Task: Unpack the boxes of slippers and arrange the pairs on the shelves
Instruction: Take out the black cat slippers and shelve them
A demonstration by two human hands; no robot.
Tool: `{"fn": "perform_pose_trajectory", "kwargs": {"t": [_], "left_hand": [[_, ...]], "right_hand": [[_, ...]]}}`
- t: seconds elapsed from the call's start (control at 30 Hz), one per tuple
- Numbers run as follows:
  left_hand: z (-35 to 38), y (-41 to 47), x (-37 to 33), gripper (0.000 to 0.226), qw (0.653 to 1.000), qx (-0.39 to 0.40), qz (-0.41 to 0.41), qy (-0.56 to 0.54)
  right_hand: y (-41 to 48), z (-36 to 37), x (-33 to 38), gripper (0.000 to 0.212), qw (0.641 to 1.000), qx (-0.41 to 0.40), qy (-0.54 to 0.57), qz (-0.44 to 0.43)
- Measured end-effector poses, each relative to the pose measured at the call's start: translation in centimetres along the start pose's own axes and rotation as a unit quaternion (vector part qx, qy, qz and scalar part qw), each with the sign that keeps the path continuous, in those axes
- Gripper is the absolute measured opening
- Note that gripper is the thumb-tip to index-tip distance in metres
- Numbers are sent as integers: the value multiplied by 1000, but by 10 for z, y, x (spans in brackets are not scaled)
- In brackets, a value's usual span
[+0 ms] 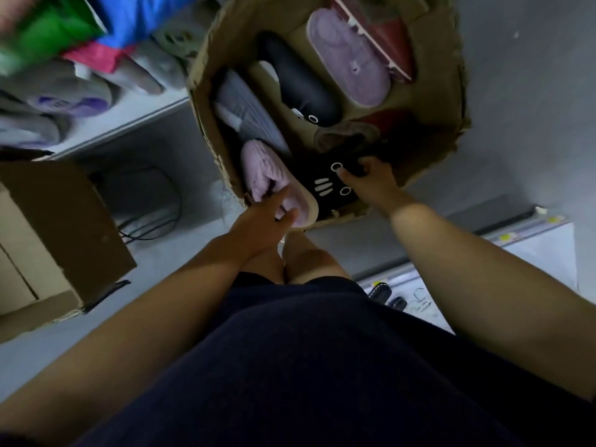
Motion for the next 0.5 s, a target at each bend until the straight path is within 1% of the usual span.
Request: {"fn": "perform_pose_trajectory", "kwargs": {"t": [0.07, 0.1, 0.13, 0.2, 0.23, 0.27, 0.3, 0.33, 0.4, 0.43, 0.47, 0.5], "left_hand": [[-1, 4, 1, 65, 1000, 16, -8, -14], [0, 6, 3, 65, 1000, 22, -8, -14], [0, 7, 4, 66, 1000, 28, -4, -13], [1, 10, 5, 67, 999, 35, 5, -8], [2, 11, 6, 68, 999, 34, 4, -9], [3, 12, 9, 69, 999, 33, 0, -15], [4, 12, 10, 69, 999, 30, -7, -22], [6, 11, 11, 68, 999, 28, -10, -28], [10, 11, 10, 66, 999, 24, -22, -44], [13, 10, 8, 65, 998, 19, -30, -58], [15, 10, 4, 65, 997, 9, -36, -73], [17, 10, 1, 64, 995, -3, -42, -86]], "right_hand": [[3, 6, -5, 96, 1000, -10, 6, 27], [3, 9, -7, 101, 999, -8, 24, 38], [1, 10, -7, 100, 998, -10, 40, 44], [7, 12, -12, 81, 997, -8, 61, 52], [12, 13, -14, 73, 997, 0, 67, 42], [15, 12, -14, 71, 997, 8, 71, 41], [22, 12, -17, 73, 996, 16, 80, 34], [27, 11, -20, 81, 995, 19, 89, 34], [39, 9, -26, 108, 993, 22, 108, 34], [40, 8, -25, 116, 993, 35, 111, 32], [37, 8, -22, 115, 993, 47, 108, 27], [34, 7, -20, 108, 994, 54, 96, 16]]}}
Point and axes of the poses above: each hand's wrist, its own y-axis towards the middle knuckle, its own z-axis out of the palm, x = y × z, the point moved 1 cm from there along y, towards the middle knuckle, and after that the axes turned 4 degrees about z, right-handed, at the moved point
